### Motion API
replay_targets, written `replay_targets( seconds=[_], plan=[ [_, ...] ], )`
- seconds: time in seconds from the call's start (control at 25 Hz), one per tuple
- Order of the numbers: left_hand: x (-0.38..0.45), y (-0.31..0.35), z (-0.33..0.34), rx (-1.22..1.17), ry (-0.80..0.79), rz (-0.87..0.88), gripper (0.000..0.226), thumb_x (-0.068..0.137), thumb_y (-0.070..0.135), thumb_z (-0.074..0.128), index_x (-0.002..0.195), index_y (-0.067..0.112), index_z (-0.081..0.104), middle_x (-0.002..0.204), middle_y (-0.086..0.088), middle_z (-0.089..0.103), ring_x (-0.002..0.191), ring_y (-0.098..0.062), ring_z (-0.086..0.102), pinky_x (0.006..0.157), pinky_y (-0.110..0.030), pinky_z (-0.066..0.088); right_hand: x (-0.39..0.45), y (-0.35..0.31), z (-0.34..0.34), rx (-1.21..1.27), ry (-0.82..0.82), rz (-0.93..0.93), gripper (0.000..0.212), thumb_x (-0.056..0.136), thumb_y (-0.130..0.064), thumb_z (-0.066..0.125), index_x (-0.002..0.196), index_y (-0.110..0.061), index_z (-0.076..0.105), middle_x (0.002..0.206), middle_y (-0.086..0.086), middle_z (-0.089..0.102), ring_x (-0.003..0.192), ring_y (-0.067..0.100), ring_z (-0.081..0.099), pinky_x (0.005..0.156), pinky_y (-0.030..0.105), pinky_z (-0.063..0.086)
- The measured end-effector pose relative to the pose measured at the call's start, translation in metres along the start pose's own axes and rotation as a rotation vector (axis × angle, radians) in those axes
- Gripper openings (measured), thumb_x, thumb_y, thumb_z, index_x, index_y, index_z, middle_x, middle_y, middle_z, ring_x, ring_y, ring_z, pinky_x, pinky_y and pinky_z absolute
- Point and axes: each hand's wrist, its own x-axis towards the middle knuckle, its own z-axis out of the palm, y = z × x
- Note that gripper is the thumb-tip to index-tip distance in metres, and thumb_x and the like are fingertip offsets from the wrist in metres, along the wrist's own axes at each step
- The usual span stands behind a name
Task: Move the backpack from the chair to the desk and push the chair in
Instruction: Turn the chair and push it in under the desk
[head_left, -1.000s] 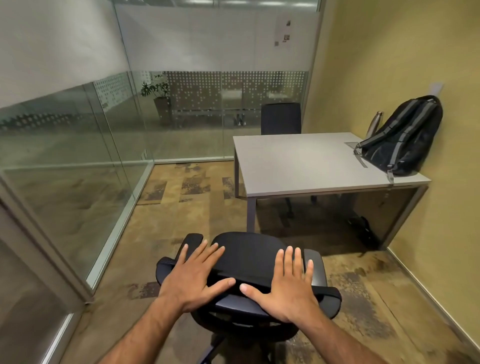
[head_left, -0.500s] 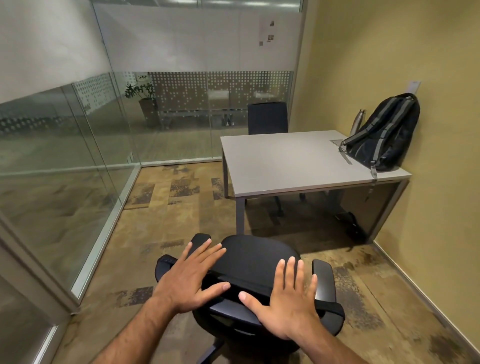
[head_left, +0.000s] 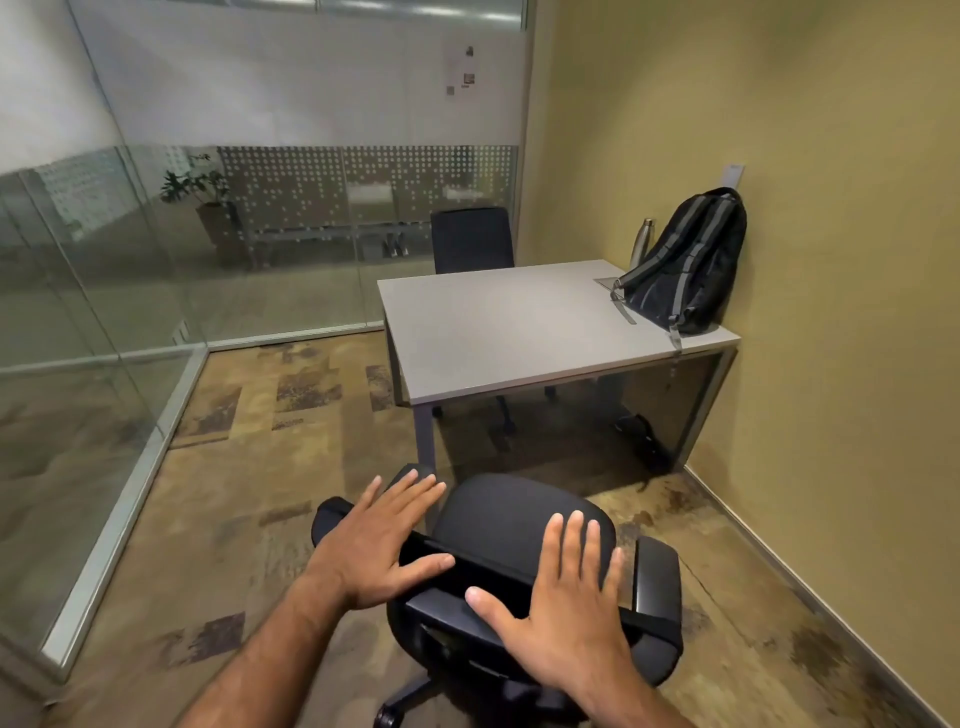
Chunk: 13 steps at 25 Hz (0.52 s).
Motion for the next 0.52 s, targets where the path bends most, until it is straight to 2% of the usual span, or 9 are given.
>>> replay_targets(
  seconds=[0.16,0.32,0.52],
  plan=[
    [0.039,0.020,0.004,0.010,-0.036,0.017,0.106,0.078,0.096,0.009,0.162,0.033,0.004,0.169,0.015,-0.002,0.155,-0.001,-0.014,0.126,-0.042,-0.012,0.019,0.030,-0.011,0.007,0.038,0.044,0.126,0.069,-0.101,0.010,0.140,-0.009,-0.038,0.163,0.017,-0.034,0.149,0.035,-0.035,0.121,0.060,-0.019],
    [0.077,0.037,0.010,-0.002,-0.032,0.033,0.108,0.076,0.097,0.008,0.163,0.032,0.007,0.171,0.013,0.003,0.155,-0.002,-0.011,0.127,-0.043,-0.012,0.041,0.059,-0.023,0.026,0.065,0.076,0.128,0.066,-0.103,0.009,0.140,-0.010,-0.038,0.163,0.017,-0.034,0.148,0.034,-0.035,0.121,0.059,-0.019],
    [0.126,0.057,0.016,0.038,-0.073,0.013,0.113,0.071,0.100,0.003,0.162,0.033,0.003,0.171,0.011,-0.002,0.155,-0.005,-0.014,0.127,-0.044,-0.011,0.074,0.096,-0.035,0.069,0.132,0.050,0.130,0.067,-0.102,0.016,0.148,-0.012,-0.034,0.165,0.014,-0.031,0.149,0.031,-0.034,0.122,0.057,-0.018]
  ],
)
